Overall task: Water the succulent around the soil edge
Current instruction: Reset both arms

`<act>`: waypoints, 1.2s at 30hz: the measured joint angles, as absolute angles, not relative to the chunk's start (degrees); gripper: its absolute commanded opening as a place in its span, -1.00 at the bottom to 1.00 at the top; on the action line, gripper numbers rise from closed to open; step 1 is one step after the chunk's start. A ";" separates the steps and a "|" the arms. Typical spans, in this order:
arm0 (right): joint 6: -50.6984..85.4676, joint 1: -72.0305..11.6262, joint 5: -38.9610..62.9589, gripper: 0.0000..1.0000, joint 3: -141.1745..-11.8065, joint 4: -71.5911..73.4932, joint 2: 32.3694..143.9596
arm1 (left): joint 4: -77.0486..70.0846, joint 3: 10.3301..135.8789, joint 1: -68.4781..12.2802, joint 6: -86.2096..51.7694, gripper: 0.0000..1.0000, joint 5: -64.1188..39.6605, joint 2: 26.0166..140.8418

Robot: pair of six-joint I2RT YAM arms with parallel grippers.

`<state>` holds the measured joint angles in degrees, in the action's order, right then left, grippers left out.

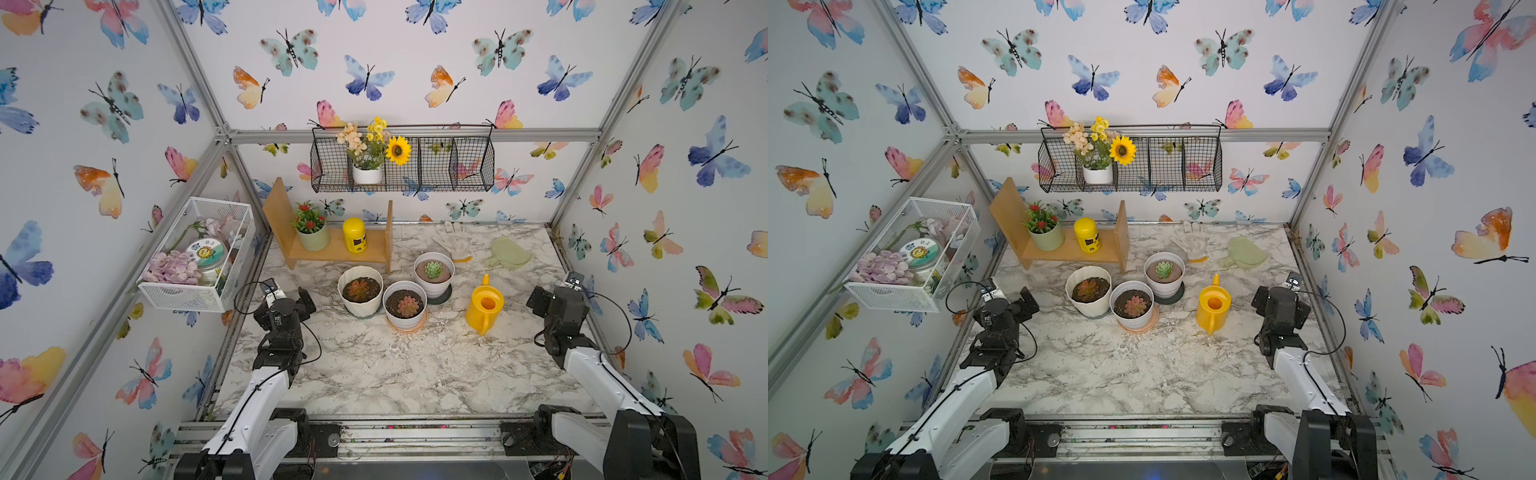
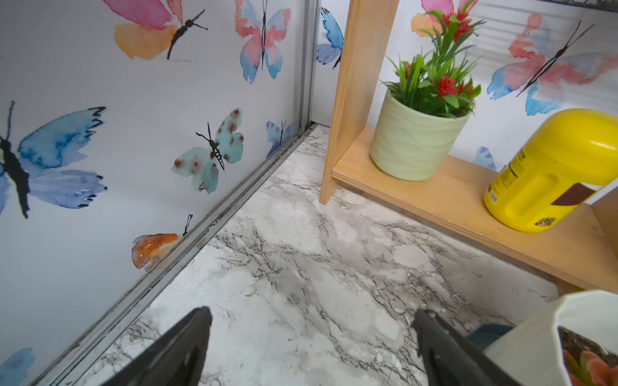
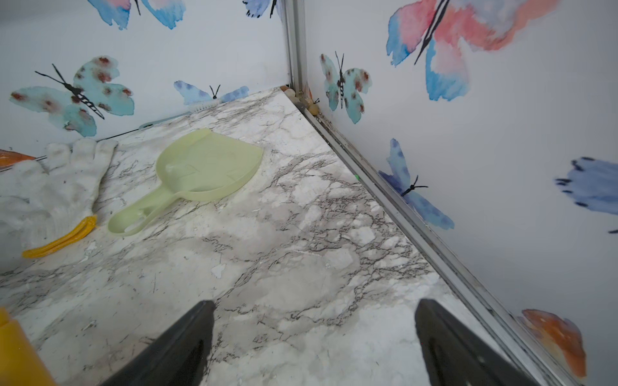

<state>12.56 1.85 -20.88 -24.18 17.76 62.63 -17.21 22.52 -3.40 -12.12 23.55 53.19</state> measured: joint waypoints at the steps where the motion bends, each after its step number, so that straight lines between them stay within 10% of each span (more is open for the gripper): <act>1: 12.47 1.85 -20.62 0.96 -23.24 20.05 63.33 | -18.59 22.63 -3.38 -11.94 0.97 23.57 54.15; 19: 13.43 1.85 -18.24 0.96 -7.05 64.60 80.12 | -49.60 10.98 -2.92 -9.32 0.97 23.49 71.20; 36: 10.98 0.25 -15.94 0.96 -10.85 65.67 83.02 | -62.67 9.50 -2.68 -4.54 0.97 13.93 80.86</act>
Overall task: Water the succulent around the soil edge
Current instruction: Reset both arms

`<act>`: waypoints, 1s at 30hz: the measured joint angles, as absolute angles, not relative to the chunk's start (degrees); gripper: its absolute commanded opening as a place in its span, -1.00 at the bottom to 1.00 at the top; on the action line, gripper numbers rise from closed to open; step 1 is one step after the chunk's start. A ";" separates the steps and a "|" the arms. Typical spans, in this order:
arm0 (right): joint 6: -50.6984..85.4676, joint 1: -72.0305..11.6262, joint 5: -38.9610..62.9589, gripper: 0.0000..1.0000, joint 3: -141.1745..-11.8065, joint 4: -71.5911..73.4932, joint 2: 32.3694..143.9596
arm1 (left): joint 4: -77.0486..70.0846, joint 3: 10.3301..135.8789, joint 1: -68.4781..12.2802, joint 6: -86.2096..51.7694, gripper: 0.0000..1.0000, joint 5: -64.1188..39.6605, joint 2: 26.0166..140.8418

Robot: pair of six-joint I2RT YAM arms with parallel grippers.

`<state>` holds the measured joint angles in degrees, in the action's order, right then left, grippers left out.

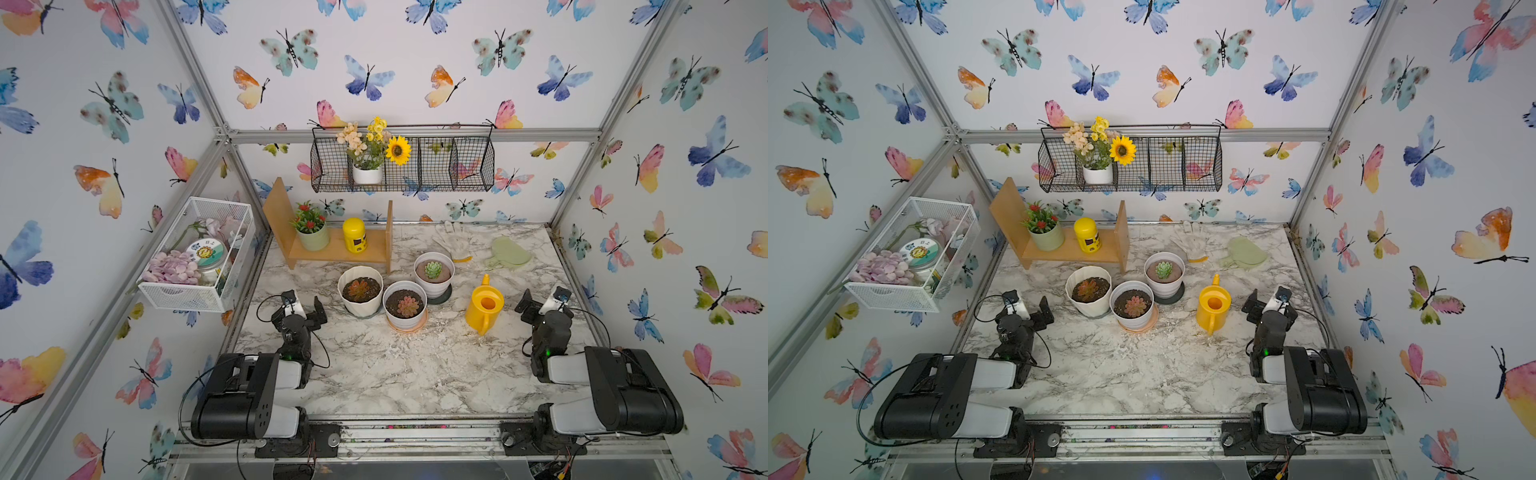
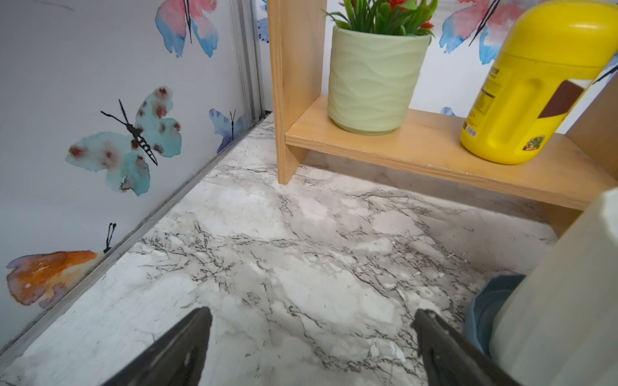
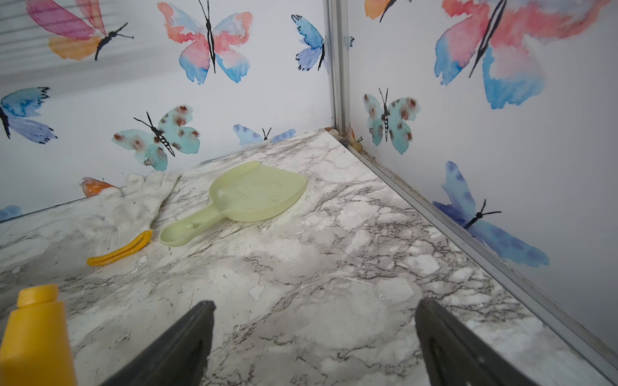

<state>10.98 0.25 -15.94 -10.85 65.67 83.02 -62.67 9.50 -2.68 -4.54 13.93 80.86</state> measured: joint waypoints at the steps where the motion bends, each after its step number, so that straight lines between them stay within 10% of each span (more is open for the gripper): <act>1: 10.79 0.08 -15.81 0.96 -11.31 65.36 83.35 | -63.07 9.76 -2.74 -4.23 0.97 13.74 80.90; 30: 4.38 -2.35 -8.93 0.96 -14.11 68.27 89.80 | -62.59 10.74 -3.01 -2.96 0.97 12.71 80.84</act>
